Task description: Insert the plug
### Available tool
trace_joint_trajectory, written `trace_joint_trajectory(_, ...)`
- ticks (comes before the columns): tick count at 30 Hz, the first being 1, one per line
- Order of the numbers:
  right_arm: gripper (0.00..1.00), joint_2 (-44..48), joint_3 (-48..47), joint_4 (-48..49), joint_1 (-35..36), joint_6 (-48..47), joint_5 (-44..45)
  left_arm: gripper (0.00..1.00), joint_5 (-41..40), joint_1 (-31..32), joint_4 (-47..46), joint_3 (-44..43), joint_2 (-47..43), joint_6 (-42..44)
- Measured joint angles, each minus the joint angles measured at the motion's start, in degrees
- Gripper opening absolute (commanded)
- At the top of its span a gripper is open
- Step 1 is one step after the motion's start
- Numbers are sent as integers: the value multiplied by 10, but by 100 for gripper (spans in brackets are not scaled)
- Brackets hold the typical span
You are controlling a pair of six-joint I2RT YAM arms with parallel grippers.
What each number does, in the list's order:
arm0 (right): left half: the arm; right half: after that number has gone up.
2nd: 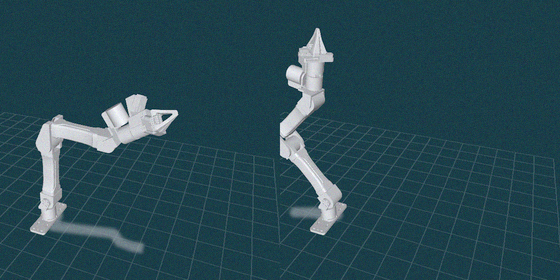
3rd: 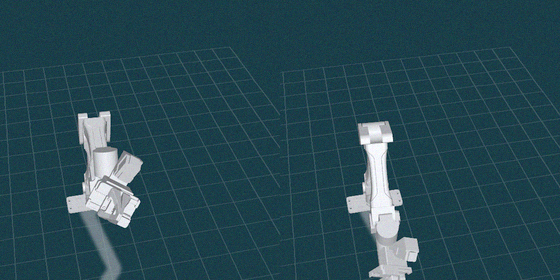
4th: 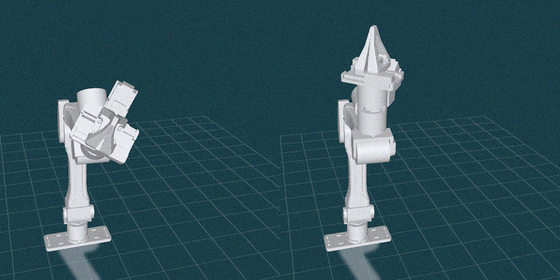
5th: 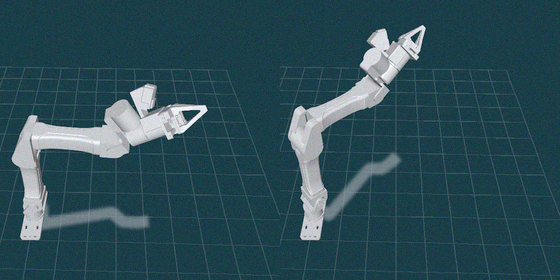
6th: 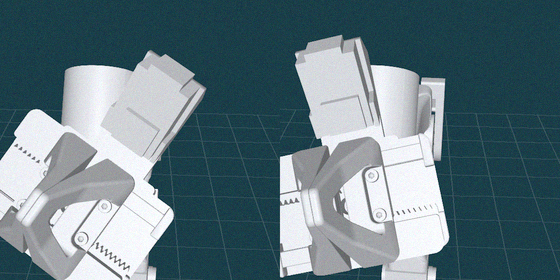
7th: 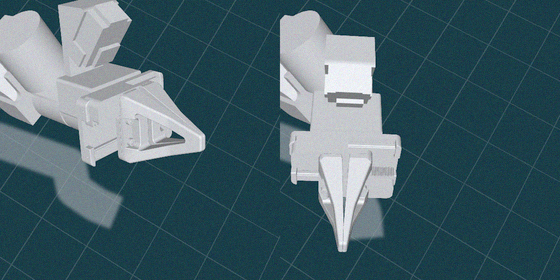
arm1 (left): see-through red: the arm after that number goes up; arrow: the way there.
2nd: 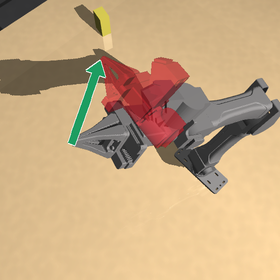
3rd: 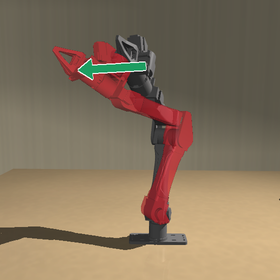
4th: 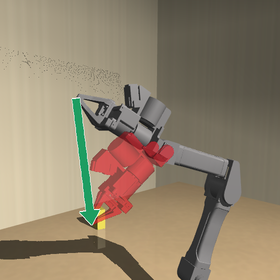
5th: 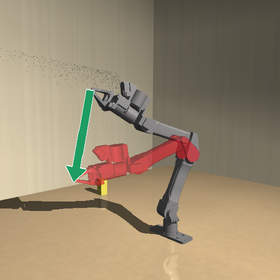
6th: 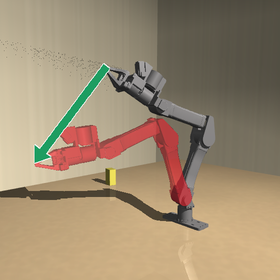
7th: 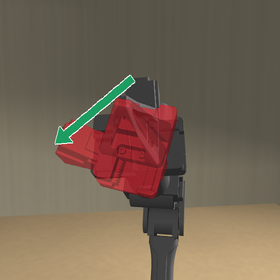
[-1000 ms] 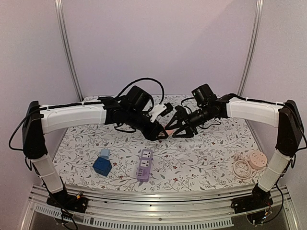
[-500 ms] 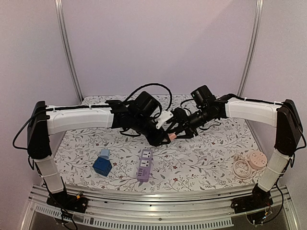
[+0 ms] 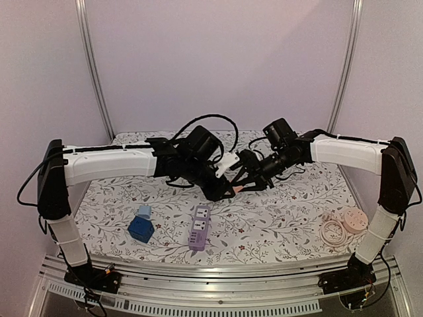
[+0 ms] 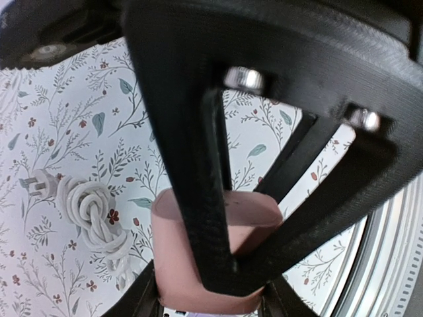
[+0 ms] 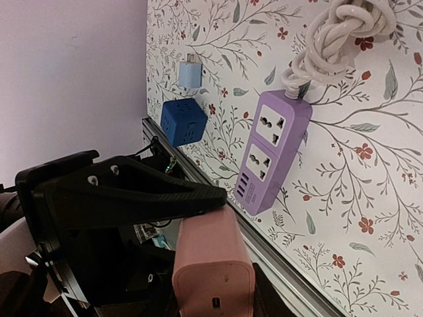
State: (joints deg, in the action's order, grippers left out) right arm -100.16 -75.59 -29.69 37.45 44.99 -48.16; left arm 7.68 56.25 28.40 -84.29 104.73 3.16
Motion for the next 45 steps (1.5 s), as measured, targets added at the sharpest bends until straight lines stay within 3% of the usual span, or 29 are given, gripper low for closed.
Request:
trace_joint_trajectory(3,15,0,0,-1,0,-7,-3,0,1,0,1,0,0,5)
trace_joint_trajectory(5,4,0,0,-3,0,-8,-4,9,2,0,1,0,0,9)
trace_joint_trajectory(8,0,0,0,-4,0,-10,-5,42,1,1,2,0,0,12)
trace_joint_trajectory(9,0,0,0,-4,0,-11,-5,75,-1,2,1,0,0,13)
trace_joint_trajectory(10,0,0,0,-5,0,-12,-5,97,-3,2,-2,3,-2,13)
trace_joint_trajectory(11,0,0,0,-5,0,-13,-5,99,-8,3,-11,11,-5,13)
trace_joint_trajectory(25,0,5,0,-34,0,3,80,99,-92,18,-82,168,-144,-5)
trace_joint_trajectory(34,0,26,0,-58,0,27,178,99,-98,18,-49,263,-194,-41)
trace_joint_trajectory(45,0,54,0,-84,0,44,245,83,-36,18,-8,357,-193,-122)
